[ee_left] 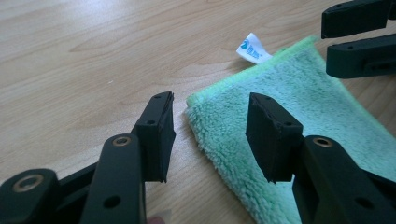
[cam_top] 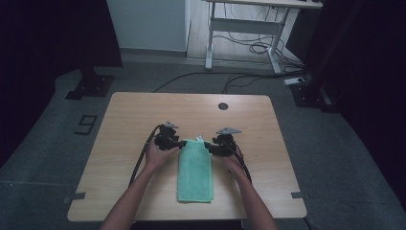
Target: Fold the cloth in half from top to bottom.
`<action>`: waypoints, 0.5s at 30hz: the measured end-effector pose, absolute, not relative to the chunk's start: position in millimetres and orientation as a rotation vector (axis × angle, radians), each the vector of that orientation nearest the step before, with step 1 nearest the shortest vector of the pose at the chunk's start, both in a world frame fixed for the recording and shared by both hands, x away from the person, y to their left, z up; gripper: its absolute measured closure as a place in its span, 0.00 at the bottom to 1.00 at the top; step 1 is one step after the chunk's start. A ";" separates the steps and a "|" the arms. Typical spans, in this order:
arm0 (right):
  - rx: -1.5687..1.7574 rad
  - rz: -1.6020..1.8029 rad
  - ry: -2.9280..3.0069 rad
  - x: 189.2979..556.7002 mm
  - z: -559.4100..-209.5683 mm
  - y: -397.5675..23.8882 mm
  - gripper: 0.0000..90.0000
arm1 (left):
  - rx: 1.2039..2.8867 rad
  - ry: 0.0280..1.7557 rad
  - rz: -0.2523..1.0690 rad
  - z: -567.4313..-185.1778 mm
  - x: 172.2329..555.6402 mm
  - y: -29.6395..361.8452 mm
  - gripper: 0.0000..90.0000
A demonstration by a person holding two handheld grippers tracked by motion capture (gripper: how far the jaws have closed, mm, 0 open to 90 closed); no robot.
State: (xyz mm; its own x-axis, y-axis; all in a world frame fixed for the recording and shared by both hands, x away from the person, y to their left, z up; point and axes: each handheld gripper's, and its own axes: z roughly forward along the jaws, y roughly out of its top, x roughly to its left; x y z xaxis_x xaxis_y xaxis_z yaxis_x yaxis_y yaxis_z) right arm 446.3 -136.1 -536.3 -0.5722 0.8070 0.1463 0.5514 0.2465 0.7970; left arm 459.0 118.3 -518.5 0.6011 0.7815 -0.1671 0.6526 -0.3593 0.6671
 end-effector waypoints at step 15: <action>1.275 1.141 2.260 458.8 -549.9 -131.2 0.54 | 2.131 1.145 0.205 -530.5 463.7 114.7 0.58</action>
State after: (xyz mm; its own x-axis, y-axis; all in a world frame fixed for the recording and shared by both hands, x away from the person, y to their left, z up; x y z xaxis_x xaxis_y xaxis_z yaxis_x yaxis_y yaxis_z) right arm 458.8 -131.2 -549.9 -0.5584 0.8219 0.1126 0.5789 0.2887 0.7626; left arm 463.7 114.7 -530.5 0.5966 0.7824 -0.1783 0.6718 -0.3654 0.6444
